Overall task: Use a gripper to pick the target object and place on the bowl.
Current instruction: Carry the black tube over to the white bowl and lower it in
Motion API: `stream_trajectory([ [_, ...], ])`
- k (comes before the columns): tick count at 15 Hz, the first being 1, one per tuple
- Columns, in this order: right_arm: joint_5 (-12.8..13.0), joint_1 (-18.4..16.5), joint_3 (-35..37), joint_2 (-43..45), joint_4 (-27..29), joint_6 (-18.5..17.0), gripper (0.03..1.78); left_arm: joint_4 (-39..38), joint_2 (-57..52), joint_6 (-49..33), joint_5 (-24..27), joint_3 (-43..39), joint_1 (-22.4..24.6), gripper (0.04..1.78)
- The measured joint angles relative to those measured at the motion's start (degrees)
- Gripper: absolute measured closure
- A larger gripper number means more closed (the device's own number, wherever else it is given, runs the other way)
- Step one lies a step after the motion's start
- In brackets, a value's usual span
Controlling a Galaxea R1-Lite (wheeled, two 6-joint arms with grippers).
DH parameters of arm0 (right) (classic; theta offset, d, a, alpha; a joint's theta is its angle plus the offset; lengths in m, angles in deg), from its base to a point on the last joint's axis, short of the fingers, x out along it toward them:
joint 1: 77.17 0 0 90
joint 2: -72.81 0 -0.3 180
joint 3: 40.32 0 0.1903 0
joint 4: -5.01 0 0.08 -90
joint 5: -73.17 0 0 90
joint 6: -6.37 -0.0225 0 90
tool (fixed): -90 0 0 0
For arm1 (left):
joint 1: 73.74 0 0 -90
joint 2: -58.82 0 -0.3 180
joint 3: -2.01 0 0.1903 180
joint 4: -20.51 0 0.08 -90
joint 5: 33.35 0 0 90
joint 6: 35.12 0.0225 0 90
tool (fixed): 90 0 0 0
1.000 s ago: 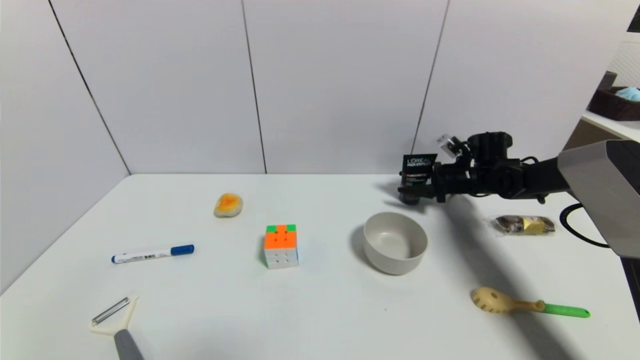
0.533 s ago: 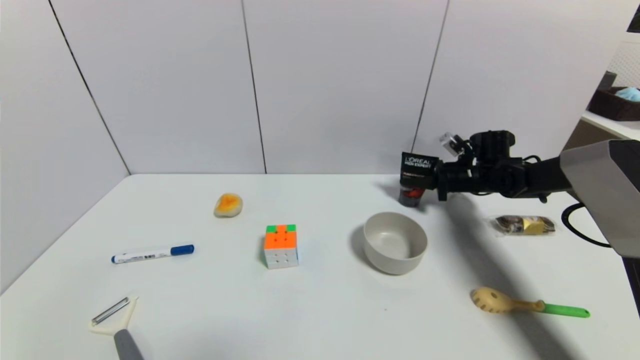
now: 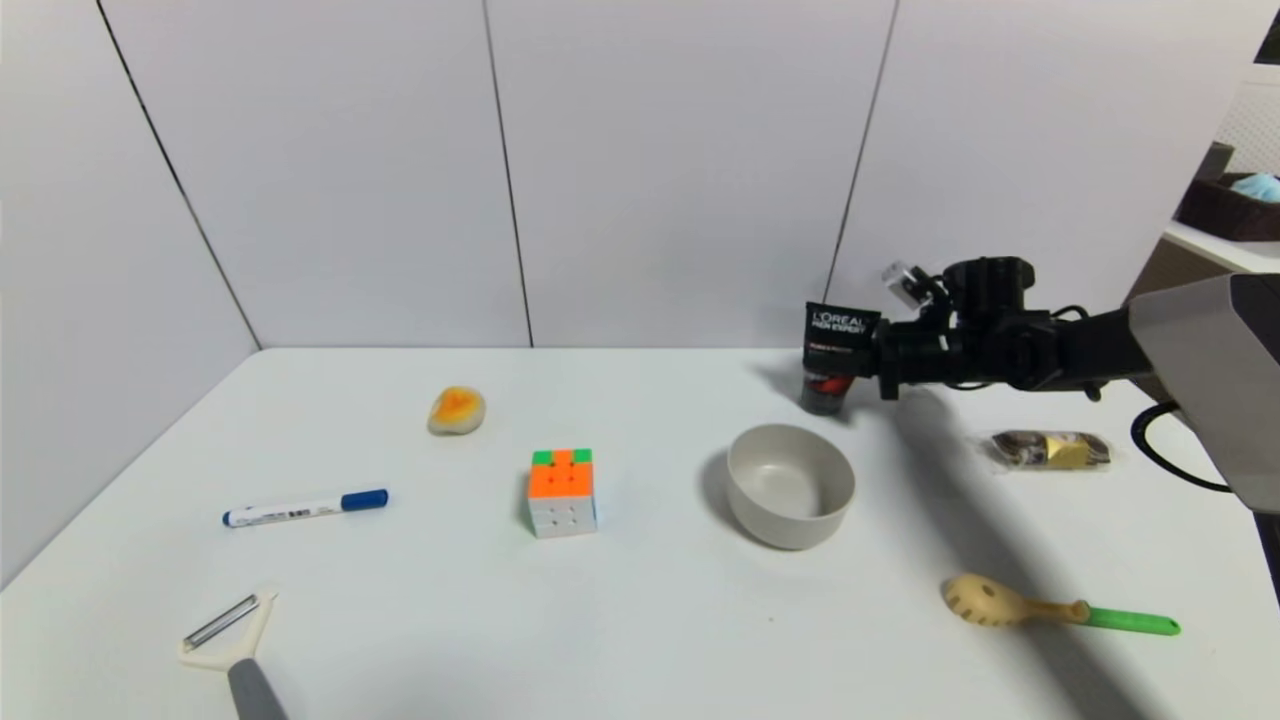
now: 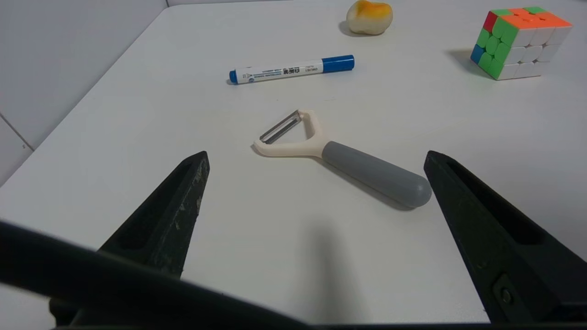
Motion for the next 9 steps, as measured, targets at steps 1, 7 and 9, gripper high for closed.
stream_trajectory([
  [1,-0.01,-0.07,0.27,0.98,1.43,0.06,1.43,0.0,0.0,0.04,0.0,0.0,0.0,0.13],
  [7,-0.09,-0.09,8.7,13.18,7.02,0.04,1.43,0.0,0.0,0.0,0.01,0.0,0.02,0.13],
  [9,-0.06,0.17,14.36,18.42,7.14,0.11,1.43,-0.02,0.0,0.02,-0.02,0.0,0.02,0.13],
])
